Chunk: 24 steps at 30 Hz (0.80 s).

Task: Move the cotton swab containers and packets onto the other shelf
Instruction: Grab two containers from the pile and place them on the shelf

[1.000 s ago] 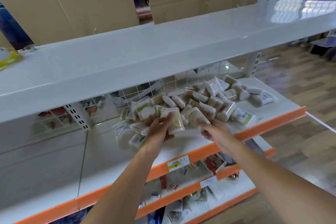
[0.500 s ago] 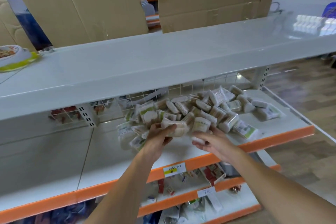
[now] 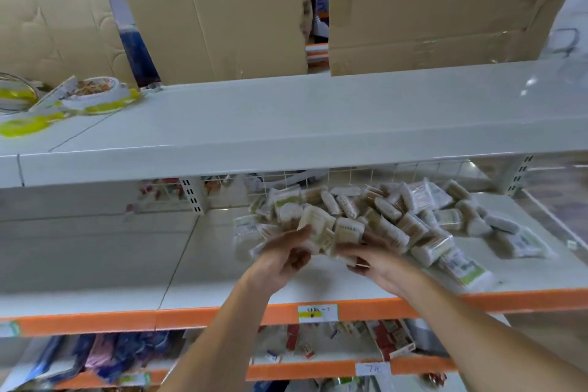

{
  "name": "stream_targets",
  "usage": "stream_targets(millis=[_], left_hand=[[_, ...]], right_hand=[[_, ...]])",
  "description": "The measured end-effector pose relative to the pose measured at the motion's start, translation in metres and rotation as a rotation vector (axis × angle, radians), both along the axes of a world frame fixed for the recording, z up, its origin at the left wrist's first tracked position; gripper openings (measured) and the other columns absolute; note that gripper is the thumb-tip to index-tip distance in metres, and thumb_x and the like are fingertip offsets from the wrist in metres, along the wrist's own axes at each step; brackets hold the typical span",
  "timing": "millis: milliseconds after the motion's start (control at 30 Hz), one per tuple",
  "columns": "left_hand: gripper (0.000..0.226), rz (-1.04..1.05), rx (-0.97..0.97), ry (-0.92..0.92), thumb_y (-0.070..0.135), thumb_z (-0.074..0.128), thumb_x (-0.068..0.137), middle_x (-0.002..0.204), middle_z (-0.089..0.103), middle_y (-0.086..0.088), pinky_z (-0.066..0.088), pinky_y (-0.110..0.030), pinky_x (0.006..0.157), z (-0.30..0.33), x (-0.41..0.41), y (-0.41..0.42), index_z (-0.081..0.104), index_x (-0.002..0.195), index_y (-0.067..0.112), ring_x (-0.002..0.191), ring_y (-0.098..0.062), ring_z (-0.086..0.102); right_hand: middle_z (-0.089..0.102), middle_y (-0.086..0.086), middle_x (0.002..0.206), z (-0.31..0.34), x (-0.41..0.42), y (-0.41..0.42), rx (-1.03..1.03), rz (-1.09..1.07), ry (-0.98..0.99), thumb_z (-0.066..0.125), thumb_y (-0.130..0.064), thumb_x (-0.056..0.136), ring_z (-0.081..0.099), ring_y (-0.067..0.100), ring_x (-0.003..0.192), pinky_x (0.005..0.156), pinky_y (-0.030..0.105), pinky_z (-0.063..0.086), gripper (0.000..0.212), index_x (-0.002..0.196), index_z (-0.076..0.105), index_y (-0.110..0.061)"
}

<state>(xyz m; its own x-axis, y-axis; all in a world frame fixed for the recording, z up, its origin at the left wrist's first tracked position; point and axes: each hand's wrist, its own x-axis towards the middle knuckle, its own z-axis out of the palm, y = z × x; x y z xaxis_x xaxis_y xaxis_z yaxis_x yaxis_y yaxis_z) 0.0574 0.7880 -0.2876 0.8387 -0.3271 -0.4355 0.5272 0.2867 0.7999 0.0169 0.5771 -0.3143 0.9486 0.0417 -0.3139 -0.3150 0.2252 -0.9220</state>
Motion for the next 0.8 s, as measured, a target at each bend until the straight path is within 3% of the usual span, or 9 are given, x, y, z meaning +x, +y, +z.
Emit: stream_targets(millis=[167,367,433,533,633,700,800], left_hand=[[0.012,0.003,0.009,-0.038,0.01,0.081,0.077,0.098,0.076,-0.012,0.06,-0.034,0.072,-0.002,-0.005,0.005,0.079,0.089,0.014,0.08,-0.022,0.074],[0.016,0.095,0.12,-0.086,0.02,0.079,0.08,0.098,0.077,-0.004,0.051,-0.037,0.096,-0.005,-0.016,0.016,0.076,0.096,0.018,0.091,-0.018,0.07],[0.019,0.14,0.159,-0.114,0.022,0.079,0.08,0.093,0.076,0.003,0.048,-0.033,0.093,-0.004,-0.02,0.023,0.076,0.099,0.021,0.09,-0.014,0.066],[0.026,0.206,0.166,-0.129,0.022,0.081,0.079,0.089,0.071,-0.001,0.046,-0.032,0.086,-0.005,-0.026,0.039,0.076,0.104,0.015,0.083,-0.016,0.06],[0.028,0.274,0.145,-0.133,0.019,0.082,0.08,0.089,0.055,-0.012,0.047,-0.035,0.083,-0.006,-0.033,0.057,0.074,0.104,0.007,0.082,-0.025,0.051],[0.034,0.301,0.16,-0.157,0.019,0.083,0.078,0.084,0.048,-0.012,0.049,-0.036,0.079,-0.006,-0.036,0.07,0.072,0.106,0.002,0.071,-0.021,0.047],[0.027,0.341,0.218,-0.18,0.019,0.084,0.078,0.07,0.046,-0.006,0.048,-0.034,0.073,-0.004,-0.041,0.093,0.071,0.097,0.006,0.057,-0.015,0.044]], right_hand=[[0.073,0.009,0.117,0.003,0.004,0.006,-0.022,0.064,-0.049,0.085,-0.014,0.076,0.066,0.025,0.109,0.092,0.038,0.049,0.047,0.12,0.07,-0.022],[0.076,0.006,0.104,0.005,0.012,0.017,-0.13,0.118,-0.067,0.083,-0.012,0.075,0.066,0.014,0.089,0.082,0.032,0.052,0.044,0.115,0.07,-0.02],[0.077,0.001,0.098,0.006,0.016,0.022,-0.151,0.13,-0.066,0.084,-0.013,0.073,0.067,0.015,0.09,0.084,0.035,0.054,0.041,0.112,0.071,-0.02],[0.077,0.001,0.101,0.006,0.023,0.033,-0.168,0.146,-0.074,0.084,-0.012,0.073,0.068,0.017,0.097,0.088,0.037,0.055,0.043,0.113,0.07,-0.02],[0.077,0.0,0.101,0.007,0.028,0.05,-0.189,0.177,-0.105,0.086,-0.014,0.072,0.069,0.016,0.097,0.078,0.03,0.057,0.045,0.114,0.07,-0.018],[0.077,-0.004,0.098,0.008,0.032,0.064,-0.208,0.199,-0.135,0.088,-0.017,0.071,0.07,0.015,0.096,0.074,0.028,0.057,0.045,0.112,0.069,-0.019],[0.077,-0.002,0.103,0.006,0.039,0.09,-0.228,0.257,-0.155,0.086,-0.016,0.075,0.07,0.018,0.102,0.087,0.038,0.06,0.045,0.115,0.068,-0.019]])
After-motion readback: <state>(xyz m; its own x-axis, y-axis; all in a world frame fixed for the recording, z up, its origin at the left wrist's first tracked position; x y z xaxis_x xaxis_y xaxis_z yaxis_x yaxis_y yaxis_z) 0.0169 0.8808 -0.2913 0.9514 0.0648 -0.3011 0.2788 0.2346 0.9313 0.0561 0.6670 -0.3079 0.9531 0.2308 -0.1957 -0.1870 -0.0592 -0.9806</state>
